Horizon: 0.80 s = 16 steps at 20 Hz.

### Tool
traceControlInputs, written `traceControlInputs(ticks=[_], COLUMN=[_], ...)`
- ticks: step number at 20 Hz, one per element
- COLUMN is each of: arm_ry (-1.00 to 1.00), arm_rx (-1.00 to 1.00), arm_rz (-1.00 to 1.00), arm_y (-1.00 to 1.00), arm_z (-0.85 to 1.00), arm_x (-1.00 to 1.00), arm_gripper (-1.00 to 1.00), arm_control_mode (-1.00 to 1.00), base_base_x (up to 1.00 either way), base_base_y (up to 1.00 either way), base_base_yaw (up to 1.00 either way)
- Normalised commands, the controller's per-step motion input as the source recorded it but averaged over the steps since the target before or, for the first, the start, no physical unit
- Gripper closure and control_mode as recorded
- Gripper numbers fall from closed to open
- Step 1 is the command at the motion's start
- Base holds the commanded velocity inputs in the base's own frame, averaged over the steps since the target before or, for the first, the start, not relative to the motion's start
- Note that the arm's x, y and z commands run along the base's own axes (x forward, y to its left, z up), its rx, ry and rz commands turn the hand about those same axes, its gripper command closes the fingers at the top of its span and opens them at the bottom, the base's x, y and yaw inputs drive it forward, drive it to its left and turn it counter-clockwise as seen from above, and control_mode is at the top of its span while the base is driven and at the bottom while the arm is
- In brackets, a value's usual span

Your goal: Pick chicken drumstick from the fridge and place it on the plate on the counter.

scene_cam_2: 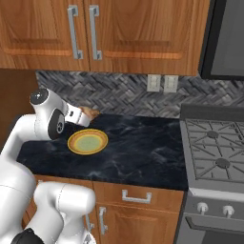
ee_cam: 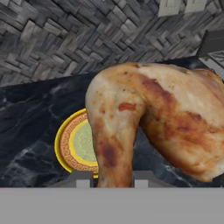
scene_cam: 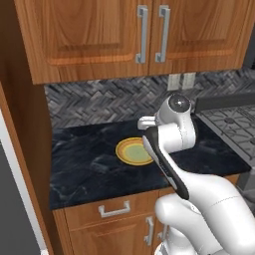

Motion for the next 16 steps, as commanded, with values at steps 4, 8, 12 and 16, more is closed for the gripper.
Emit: traceControlInputs(ticks=[4, 8, 12, 16], arm_ry=[0.0, 0.0, 0.0, 0.0], arm_rx=[0.0, 0.0, 0.0, 0.0], arm_rz=[0.0, 0.0, 0.13, 0.13], arm_y=[0.0, 0.0, 0.0, -0.05], arm_z=[0.0, 0.0, 0.0, 0.0], arm_x=[0.0, 0.0, 0.22, 0.26], arm_gripper=[1.0, 1.0, 1.0, 1.0], arm_control_mode=[1.0, 1.0, -1.0, -1.0], base_base_x=[0.32, 0.21, 0.0, 0.0], base_base_y=[0.0, 0.0, 0.0, 0.0], base_base_yaw=[0.14, 0.13, 0.0, 0.0])
